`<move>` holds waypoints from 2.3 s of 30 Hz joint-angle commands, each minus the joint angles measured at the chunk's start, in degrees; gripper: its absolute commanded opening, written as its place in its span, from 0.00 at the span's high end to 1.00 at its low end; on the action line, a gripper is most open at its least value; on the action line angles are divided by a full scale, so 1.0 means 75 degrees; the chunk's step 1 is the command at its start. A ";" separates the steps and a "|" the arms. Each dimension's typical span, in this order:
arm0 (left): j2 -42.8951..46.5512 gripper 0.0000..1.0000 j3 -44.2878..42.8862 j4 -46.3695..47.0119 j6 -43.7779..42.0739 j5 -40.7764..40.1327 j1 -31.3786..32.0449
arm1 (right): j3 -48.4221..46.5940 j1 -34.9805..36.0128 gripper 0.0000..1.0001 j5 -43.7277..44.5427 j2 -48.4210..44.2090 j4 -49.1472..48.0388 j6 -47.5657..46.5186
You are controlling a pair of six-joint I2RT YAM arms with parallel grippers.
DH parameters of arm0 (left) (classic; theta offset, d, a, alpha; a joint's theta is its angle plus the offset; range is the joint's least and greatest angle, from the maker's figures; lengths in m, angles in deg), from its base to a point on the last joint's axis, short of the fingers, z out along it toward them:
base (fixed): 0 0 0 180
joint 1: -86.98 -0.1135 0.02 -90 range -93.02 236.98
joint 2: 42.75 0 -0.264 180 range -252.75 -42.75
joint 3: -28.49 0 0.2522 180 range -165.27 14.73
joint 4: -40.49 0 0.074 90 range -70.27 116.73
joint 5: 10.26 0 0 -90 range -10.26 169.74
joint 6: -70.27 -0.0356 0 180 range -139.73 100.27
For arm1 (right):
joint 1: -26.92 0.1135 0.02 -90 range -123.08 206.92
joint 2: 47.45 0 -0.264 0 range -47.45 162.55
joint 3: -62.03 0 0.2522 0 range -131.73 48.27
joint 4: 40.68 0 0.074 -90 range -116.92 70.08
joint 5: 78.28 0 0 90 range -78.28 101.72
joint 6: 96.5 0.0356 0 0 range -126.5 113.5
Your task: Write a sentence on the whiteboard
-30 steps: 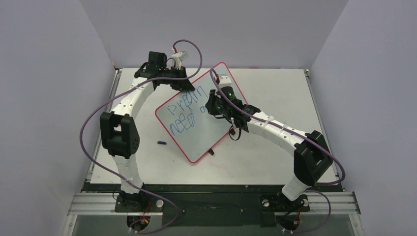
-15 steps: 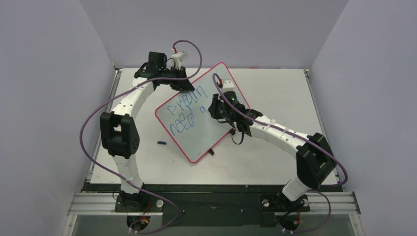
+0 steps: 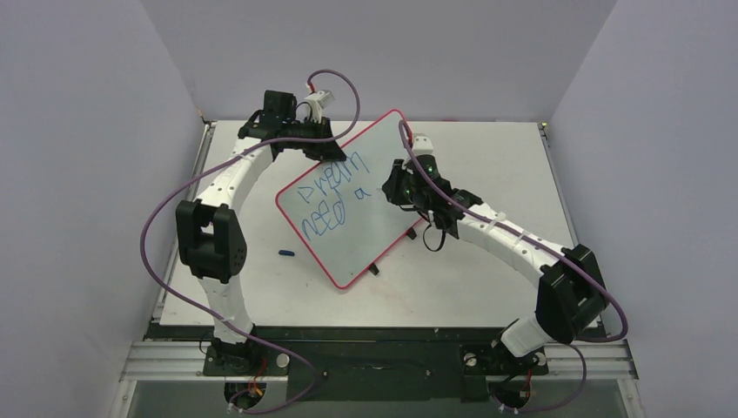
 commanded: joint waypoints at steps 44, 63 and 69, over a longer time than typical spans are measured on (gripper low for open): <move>0.0316 1.00 -0.0010 -0.0160 -0.0898 -0.0077 0.0289 | -0.0894 0.0257 1.00 -0.0462 0.0766 -0.0116 0.0271; 0.0387 1.00 0.0002 -0.0179 -0.0895 -0.0077 0.0290 | -0.0062 0.0000 1.00 -0.0203 0.0335 -0.0012 0.0182; 0.0402 1.00 0.0014 -0.0179 -0.0909 -0.0062 0.0291 | -0.0449 -0.0133 1.00 0.0040 0.0483 0.0101 0.0041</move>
